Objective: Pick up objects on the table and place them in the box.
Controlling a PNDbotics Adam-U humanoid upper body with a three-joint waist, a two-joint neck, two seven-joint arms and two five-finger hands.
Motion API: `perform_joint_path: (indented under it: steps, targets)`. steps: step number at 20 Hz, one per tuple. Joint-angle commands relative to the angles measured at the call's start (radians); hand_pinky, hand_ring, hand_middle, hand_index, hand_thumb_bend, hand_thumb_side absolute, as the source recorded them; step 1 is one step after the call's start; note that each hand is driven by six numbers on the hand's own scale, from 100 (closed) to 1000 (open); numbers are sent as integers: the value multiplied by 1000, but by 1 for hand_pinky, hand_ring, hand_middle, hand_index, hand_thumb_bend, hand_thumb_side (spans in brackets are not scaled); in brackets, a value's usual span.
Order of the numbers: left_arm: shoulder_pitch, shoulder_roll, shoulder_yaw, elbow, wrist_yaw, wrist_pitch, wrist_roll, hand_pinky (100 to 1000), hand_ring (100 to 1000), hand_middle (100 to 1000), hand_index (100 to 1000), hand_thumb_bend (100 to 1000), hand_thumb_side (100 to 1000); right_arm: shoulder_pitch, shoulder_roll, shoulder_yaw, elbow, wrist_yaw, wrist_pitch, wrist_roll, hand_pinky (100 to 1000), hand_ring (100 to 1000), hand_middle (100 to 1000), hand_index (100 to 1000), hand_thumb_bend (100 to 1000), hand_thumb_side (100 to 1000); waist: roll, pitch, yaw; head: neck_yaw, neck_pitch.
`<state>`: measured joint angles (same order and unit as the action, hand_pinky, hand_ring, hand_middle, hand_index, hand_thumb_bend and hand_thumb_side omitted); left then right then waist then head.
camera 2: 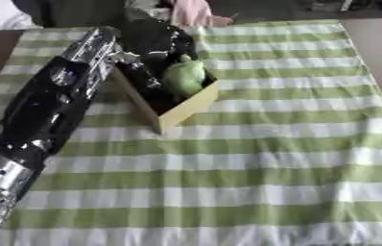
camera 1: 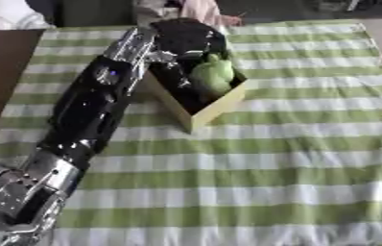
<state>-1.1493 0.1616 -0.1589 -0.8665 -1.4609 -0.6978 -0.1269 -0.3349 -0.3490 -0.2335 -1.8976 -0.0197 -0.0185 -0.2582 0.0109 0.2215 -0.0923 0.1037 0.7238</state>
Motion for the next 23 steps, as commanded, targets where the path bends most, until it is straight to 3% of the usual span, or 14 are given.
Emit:
perform_joint_path:
  steps: [1,5,9,13,15,16,17,23]
  targets:
    - [-14,17,17,-47,42,11,-2,646,797,730,831,381,100,-8,-15,-7,-8,-7,1,0,635,594,545,786,100,1000,-6,-24,0,-1,1]
    - [-9,29,16,-99,113,30,-18,634,791,717,819,307,100,-8,-17,-9,-8,-6,0,-2,636,595,546,787,100,1000,-9,-30,3,-2,3]
    - [4,50,25,-212,252,67,-25,604,779,706,809,106,100,-8,-21,-10,-10,-4,-2,-5,638,596,546,787,100,1000,-8,-33,9,-5,8]
    - [36,98,27,-381,482,148,-36,561,758,683,823,100,335,-10,-30,-14,-15,1,-3,-12,640,597,548,788,100,1000,-6,-35,15,-15,13]
    - [61,129,25,-469,610,196,-44,561,760,687,825,100,391,-12,-34,-16,-18,4,-4,-16,641,598,549,788,100,1000,-6,-36,18,-19,14]
    - [76,147,24,-511,665,217,-48,560,761,689,826,100,461,-12,-37,-17,-19,6,-5,-18,642,599,549,788,100,1000,-6,-37,20,-21,15]
    - [92,164,24,-551,714,236,-51,559,760,689,826,100,422,-12,-38,-18,-21,8,-5,-20,642,599,550,788,100,1000,-6,-38,22,-22,15]
    - [206,252,32,-761,948,309,-44,547,753,697,812,100,500,-14,-47,-21,-28,15,-8,-30,645,601,552,789,100,1000,-10,-43,32,-27,17]
